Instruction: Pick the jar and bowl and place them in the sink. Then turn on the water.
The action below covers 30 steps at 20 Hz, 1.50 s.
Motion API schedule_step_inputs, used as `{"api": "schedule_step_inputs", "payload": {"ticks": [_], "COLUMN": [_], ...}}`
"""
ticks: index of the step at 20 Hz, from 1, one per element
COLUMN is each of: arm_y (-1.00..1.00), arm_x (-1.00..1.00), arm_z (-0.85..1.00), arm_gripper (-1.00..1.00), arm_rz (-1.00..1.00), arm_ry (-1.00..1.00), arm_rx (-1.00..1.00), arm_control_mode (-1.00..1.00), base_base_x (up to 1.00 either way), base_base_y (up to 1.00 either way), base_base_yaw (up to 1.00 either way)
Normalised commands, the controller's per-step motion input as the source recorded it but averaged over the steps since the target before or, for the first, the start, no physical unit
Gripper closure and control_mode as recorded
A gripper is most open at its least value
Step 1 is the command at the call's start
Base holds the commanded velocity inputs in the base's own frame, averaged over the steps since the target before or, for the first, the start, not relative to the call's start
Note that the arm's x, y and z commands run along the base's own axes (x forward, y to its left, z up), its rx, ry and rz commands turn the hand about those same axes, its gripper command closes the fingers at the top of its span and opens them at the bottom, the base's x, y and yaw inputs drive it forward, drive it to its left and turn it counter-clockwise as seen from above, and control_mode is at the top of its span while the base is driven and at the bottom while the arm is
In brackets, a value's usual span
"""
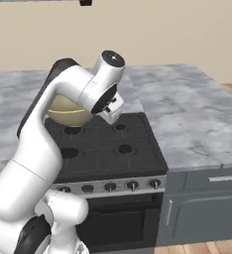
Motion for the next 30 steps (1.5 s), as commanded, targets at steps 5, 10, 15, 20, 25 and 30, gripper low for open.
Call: {"api": "schedule_step_inputs", "payload": {"ticks": [5, 10, 15, 20, 25, 30], "arm_y": [0.0, 0.0, 0.0, 0.0, 0.0, 0.0], "arm_x": [0.0, 0.0, 0.0, 0.0, 0.0, 0.0], "arm_z": [0.0, 0.0, 0.0, 0.0, 0.0, 0.0], "arm_gripper": [1.0, 1.0, 1.0, 1.0, 1.0, 1.0], "arm_rz": [0.0, 0.0, 0.0, 0.0, 0.0, 0.0], "arm_ry": [0.0, 0.0, 0.0, 0.0, 0.0, 0.0], "arm_rx": [0.0, 0.0, 0.0, 0.0, 0.0, 0.0], "arm_control_mode": [1.0, 1.0, 1.0, 1.0, 1.0, 1.0], "base_base_x": [-0.13, -0.01, 0.0, 0.01, 0.0, 0.0], "base_base_y": [-0.77, -0.37, -0.09, -0.01, 0.01, -0.06], "base_base_yaw": [-0.41, -0.51, -0.58, -0.61, -0.63, -0.52]}}
